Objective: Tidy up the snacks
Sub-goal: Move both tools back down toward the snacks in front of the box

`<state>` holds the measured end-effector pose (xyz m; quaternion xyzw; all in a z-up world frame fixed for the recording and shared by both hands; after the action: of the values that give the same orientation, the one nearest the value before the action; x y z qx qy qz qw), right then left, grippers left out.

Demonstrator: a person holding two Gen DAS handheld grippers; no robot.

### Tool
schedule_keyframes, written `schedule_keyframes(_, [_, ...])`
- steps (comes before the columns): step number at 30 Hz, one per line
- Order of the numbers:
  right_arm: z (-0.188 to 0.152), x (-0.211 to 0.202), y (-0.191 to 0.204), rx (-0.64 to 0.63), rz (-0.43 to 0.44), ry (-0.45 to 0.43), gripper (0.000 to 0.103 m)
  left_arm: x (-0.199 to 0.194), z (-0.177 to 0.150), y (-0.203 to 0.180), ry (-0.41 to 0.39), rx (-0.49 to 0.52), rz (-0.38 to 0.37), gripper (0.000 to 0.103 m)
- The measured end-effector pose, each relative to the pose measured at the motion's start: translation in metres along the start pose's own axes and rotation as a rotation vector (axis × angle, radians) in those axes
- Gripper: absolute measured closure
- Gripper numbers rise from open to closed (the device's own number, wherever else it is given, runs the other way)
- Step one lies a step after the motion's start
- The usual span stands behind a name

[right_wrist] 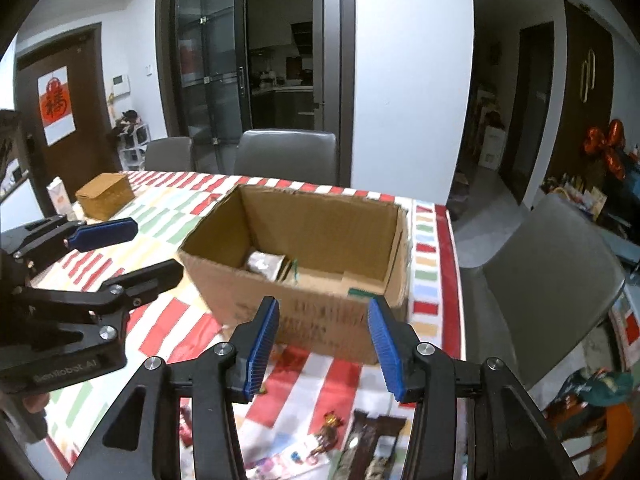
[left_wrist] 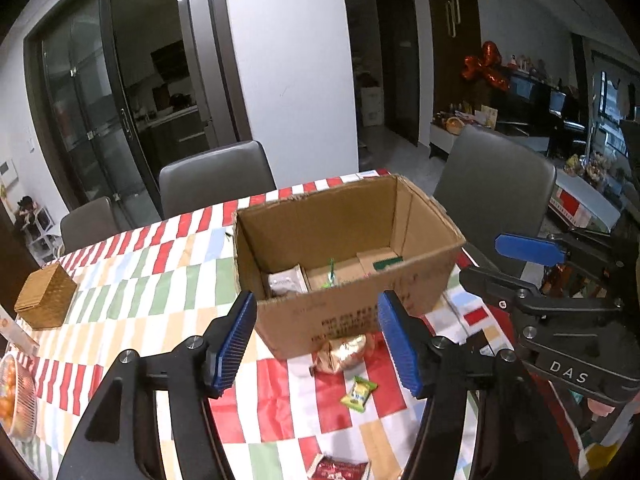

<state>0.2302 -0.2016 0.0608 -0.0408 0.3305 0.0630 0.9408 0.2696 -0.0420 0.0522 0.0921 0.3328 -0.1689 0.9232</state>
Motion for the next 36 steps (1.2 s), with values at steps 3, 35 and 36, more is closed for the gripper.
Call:
schedule_keyframes(3, [-0.012, -0.003, 0.001, 0.017, 0.022, 0.012, 0.055, -0.001, -0.01, -0.005, 0.007, 0.014, 0.001, 0.041])
schedule_keyframes(35, [-0.133, 0.066, 0.0, 0.111, 0.028, 0.297, 0.056, 0.076, -0.125, -0.022, 0.282, -0.026, -0.084, 0.041])
schedule_keyframes(36, [-0.135, 0.069, 0.0, 0.11, 0.026, 0.302, 0.056, 0.079, -0.126, -0.021, 0.287, -0.022, -0.084, 0.041])
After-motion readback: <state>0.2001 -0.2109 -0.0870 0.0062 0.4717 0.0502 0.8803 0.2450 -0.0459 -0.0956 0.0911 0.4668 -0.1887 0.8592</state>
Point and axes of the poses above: each gripper's, at about its wrist camera, not at the fingertips, and x roughly the way its jaws point, y to its left, z to its top, the point moved 4 cm from there along x, roughly the way its jaws point, and after that the axes turned 5 degrees about -z, right-handed, at the moved point
